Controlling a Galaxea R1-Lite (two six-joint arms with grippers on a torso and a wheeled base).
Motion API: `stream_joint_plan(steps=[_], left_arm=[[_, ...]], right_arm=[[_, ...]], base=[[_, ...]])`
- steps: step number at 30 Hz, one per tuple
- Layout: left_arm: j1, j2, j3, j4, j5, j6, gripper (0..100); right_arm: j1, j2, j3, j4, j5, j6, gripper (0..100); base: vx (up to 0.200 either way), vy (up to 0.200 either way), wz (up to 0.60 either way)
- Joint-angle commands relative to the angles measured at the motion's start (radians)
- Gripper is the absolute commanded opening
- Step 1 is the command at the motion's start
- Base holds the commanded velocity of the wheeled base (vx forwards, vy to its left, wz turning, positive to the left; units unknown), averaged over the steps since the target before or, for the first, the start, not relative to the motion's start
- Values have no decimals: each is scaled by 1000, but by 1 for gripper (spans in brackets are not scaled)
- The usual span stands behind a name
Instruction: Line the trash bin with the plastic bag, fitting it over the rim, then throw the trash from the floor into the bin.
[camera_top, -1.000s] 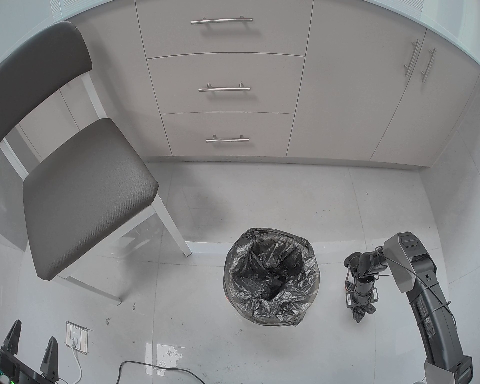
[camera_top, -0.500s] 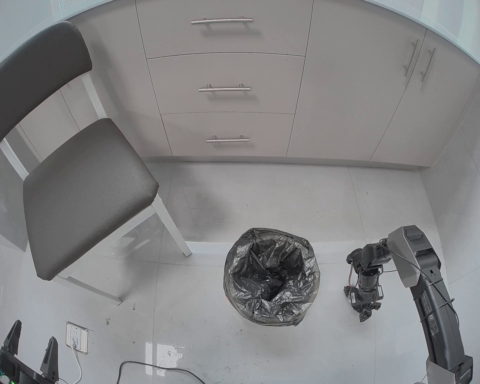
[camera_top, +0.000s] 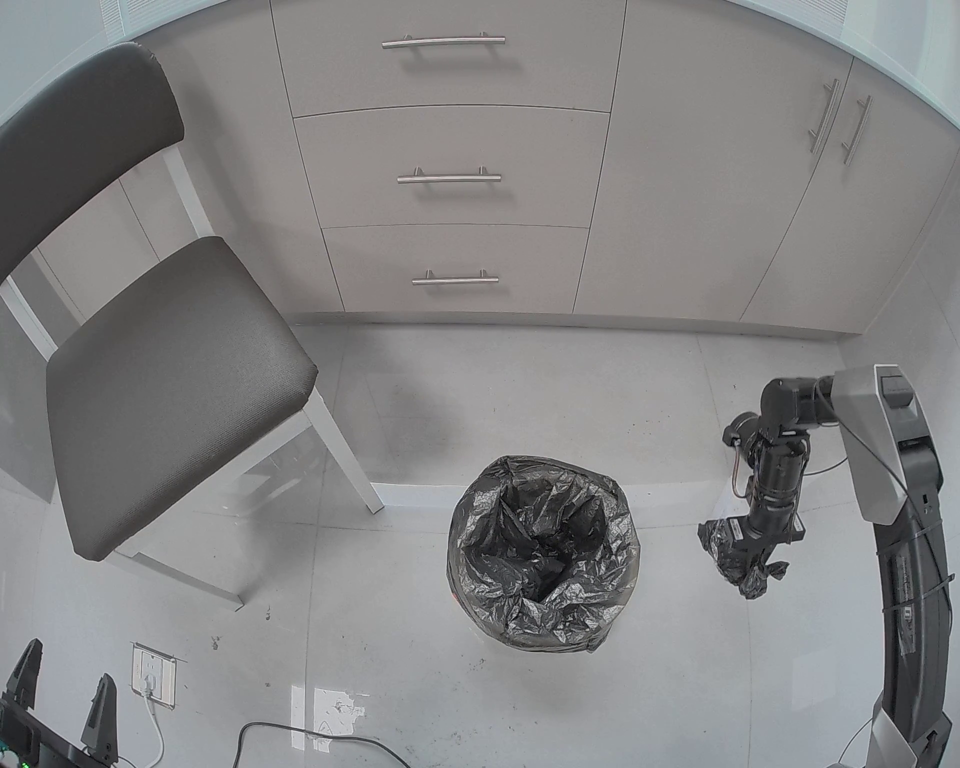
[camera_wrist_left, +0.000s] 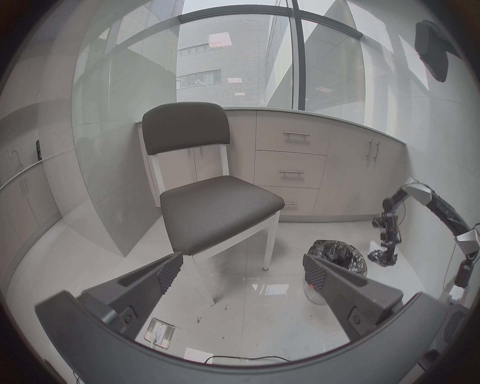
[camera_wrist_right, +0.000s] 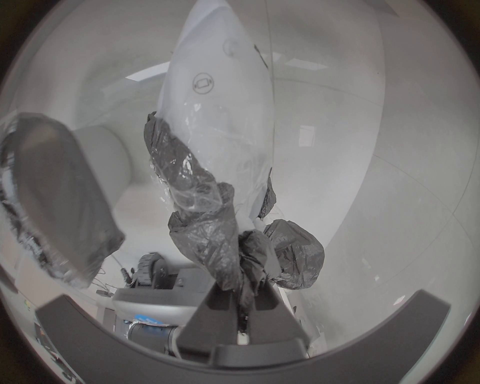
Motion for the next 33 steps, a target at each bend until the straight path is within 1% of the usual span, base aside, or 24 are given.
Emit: stream_joint_plan(steps=[1, 6, 7, 10, 12, 14, 16, 24, 28, 31, 32, 33], left_arm=[[-1, -16, 18, -1, -1, 11, 100], [-1, -16, 18, -1, -1, 11, 100], [-1, -16, 18, -1, -1, 11, 100], [-1, -16, 18, -1, -1, 11, 100], [-1, -16, 18, -1, -1, 11, 100], [-1, -16, 18, -1, -1, 11, 100], [-1, -16, 18, -1, -1, 11, 100], [-1, -16, 18, -1, -1, 11, 100], [-1, -16, 18, -1, -1, 11, 100], [-1, -16, 18, -1, -1, 11, 100], [-1, -16, 18, -1, -1, 11, 100], [-1, -16, 18, -1, -1, 11, 100]], right_arm=[[67, -197, 0, 59, 35, -3, 0], [157, -277, 0, 63, 35, 6, 0], [164, -281, 0, 63, 35, 6, 0], [239, -327, 0, 62, 26, 9, 0], [259, -338, 0, 62, 24, 9, 0], [317, -366, 0, 62, 18, 9, 0], [354, -379, 0, 60, 17, 9, 0], [501, -387, 0, 54, -37, 9, 0], [552, -356, 0, 51, -65, 9, 0], [565, -333, 0, 48, -94, 6, 0], [581, -315, 0, 43, -112, 8, 0], [584, -312, 0, 42, -112, 8, 0]], base=[[0, 0, 0], [0, 0, 0], [0, 0, 0], [0, 0, 0], [0, 0, 0], [0, 0, 0], [0, 0, 0], [0, 0, 0], [0, 0, 0], [0, 0, 0], [0, 0, 0], [0, 0, 0]])
